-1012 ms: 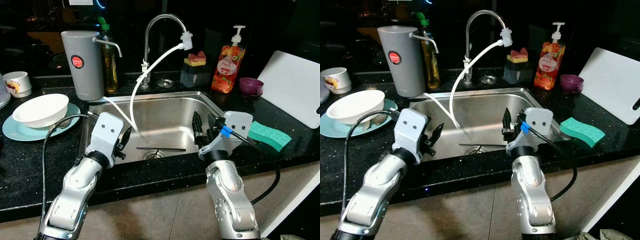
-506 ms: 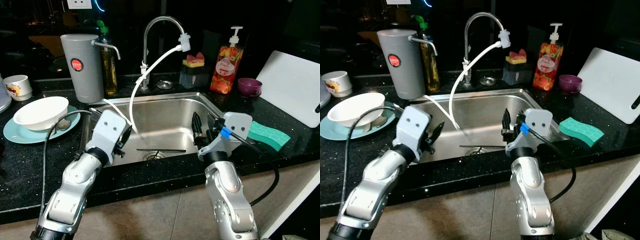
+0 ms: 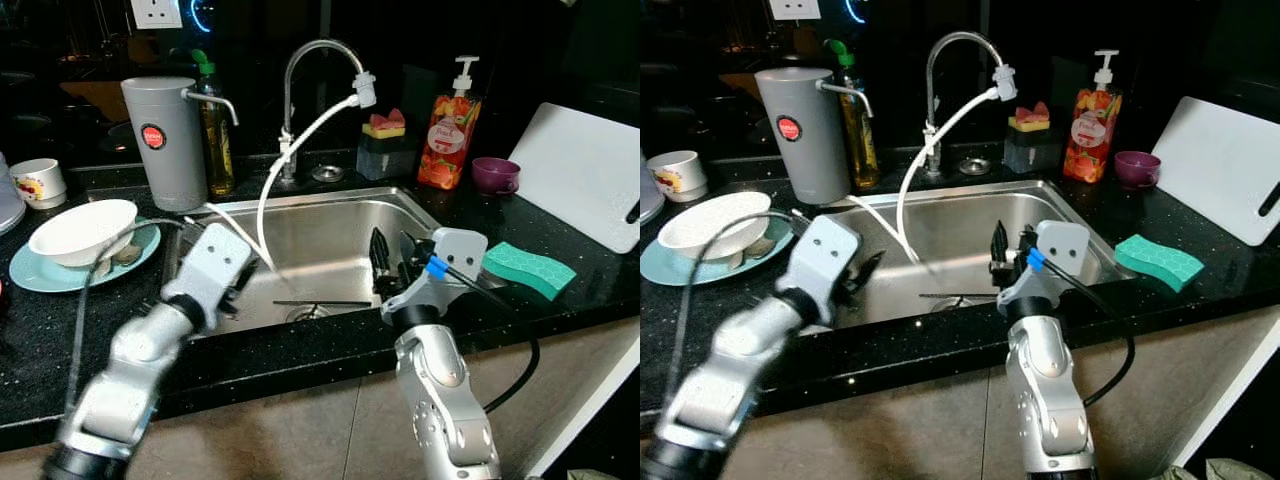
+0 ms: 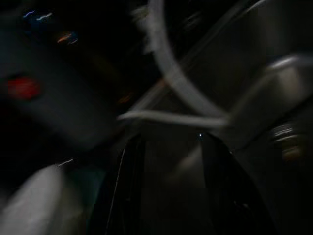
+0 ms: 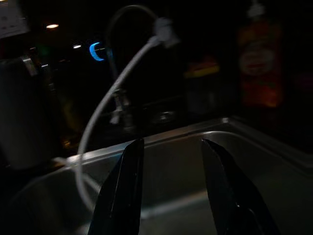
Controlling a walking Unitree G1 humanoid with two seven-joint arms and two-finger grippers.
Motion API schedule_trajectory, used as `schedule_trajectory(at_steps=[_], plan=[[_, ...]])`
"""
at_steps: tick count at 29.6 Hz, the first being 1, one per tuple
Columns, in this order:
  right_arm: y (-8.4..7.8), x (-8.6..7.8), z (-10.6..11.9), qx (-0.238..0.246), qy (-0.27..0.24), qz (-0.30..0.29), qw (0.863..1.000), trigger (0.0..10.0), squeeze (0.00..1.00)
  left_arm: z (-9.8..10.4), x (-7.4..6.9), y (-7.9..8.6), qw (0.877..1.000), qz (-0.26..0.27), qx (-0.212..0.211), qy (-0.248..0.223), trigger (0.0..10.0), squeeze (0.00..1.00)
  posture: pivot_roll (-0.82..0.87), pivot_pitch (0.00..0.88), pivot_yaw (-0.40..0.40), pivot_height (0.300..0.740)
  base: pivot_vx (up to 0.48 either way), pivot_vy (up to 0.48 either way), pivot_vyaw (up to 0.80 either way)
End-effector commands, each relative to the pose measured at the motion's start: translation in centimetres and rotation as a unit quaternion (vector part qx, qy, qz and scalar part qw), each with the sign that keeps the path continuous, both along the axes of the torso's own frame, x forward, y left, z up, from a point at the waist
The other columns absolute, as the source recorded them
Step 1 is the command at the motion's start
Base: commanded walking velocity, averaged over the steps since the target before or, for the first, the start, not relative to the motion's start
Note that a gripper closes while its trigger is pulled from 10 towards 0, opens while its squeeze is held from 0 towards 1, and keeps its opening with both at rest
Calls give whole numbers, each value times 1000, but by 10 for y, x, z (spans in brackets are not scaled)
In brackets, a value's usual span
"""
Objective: Kitchen organization
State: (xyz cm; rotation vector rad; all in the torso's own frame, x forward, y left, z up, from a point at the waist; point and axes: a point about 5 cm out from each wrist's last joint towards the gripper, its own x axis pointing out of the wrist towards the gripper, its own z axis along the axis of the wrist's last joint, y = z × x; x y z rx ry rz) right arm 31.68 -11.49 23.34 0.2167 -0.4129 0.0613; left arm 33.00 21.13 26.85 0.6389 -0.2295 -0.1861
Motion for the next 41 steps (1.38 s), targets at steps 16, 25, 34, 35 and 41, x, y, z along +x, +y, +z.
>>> schedule_trajectory(at_steps=[16, 25, 34, 35, 41], plan=[[-9, 3, 3, 2, -9, -19, 1000, 10000, 0, 26, 0, 118, 987, 97, -56, 113, 10000, 1000, 182, 74, 19, 740, 0, 0, 0], [-12, 2, 1, -1, -8, -20, 1000, 10000, 0, 30, 17, 129, 979, 56, -95, 171, 10000, 0, 210, 76, 36, 740, 0, 0, 0], [-8, 1, 5, 6, -15, -22, 1000, 10000, 0, 22, 36, 119, 975, 68, -55, 202, 10000, 0, 196, 75, 48, 740, 0, 0, 0], [-10, 1, 5, 6, -15, -25, 1000, 10000, 0, 23, 40, 114, 975, 63, -43, 207, 10000, 0, 193, 77, 48, 740, 0, 0, 0], [-13, -1, 4, 4, -14, -30, 999, 10000, 0, 24, 47, 107, 974, 69, -27, 214, 10000, 0, 188, 77, 53, 740, 0, 0, 0]])
